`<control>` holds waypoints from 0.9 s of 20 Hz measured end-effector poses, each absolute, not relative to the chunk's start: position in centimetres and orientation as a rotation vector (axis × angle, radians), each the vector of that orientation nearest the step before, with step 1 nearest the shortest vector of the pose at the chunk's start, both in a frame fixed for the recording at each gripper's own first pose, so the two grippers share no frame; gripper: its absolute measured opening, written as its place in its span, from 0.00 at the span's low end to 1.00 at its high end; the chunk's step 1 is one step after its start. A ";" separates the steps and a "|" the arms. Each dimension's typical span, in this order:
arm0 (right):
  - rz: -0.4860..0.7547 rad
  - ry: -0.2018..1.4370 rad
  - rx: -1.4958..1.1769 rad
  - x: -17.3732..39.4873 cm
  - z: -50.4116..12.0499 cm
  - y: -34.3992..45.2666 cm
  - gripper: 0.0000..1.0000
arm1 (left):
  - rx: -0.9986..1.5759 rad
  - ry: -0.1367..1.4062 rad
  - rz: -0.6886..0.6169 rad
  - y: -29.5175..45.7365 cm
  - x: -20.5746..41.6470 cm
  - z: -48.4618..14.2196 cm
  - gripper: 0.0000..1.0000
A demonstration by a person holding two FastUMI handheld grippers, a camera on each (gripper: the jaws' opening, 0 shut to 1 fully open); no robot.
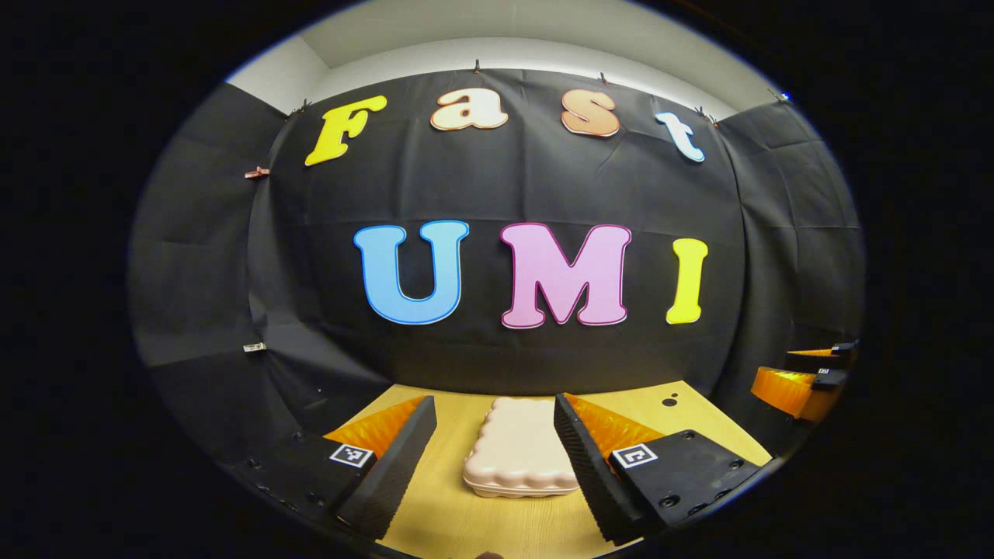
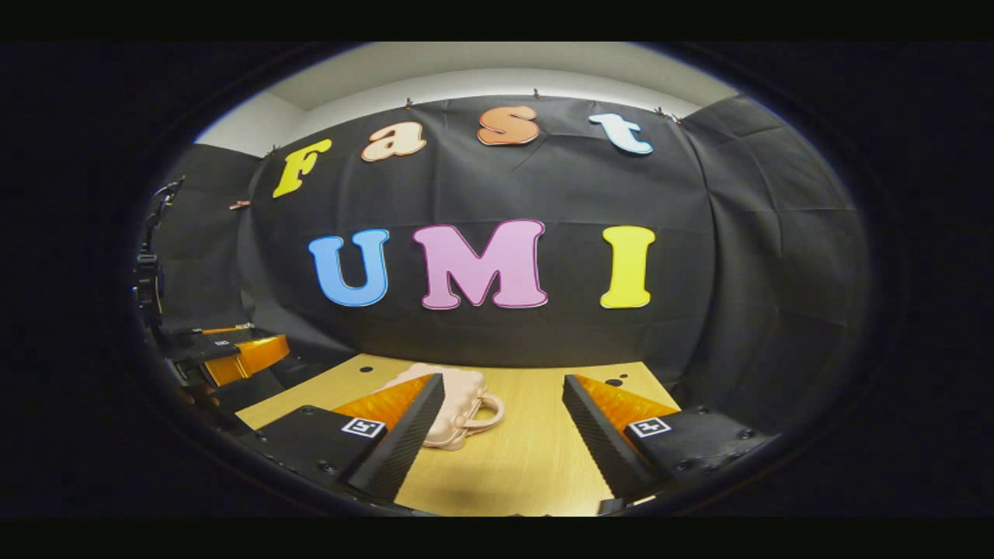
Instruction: First open the suitcase, pack the skin care products into it, and then close the suitcase.
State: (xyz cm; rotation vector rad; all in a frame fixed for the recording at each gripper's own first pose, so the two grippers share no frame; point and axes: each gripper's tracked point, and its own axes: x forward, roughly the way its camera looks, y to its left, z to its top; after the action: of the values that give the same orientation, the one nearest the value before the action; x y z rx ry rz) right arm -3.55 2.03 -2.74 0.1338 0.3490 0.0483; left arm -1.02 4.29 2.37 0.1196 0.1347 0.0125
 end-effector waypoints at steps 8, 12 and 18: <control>0.055 0.348 0.144 -3.7 -2.6 1.9 0.97 | 0.101 0.167 0.032 4.2 -1.1 1.0 0.96; 0.061 0.369 0.163 -4.1 -3.2 1.8 0.97 | 0.096 0.171 0.042 4.1 -0.8 0.9 0.96; 0.056 0.377 0.172 -4.2 -3.6 1.2 0.97 | 0.081 0.190 0.085 5.7 -0.6 0.4 0.96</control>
State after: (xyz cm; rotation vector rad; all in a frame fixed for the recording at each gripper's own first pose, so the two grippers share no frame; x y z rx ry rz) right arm -4.21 1.23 -3.58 0.1719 0.3770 0.0557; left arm -0.59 5.68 0.35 0.0806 0.1895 0.0850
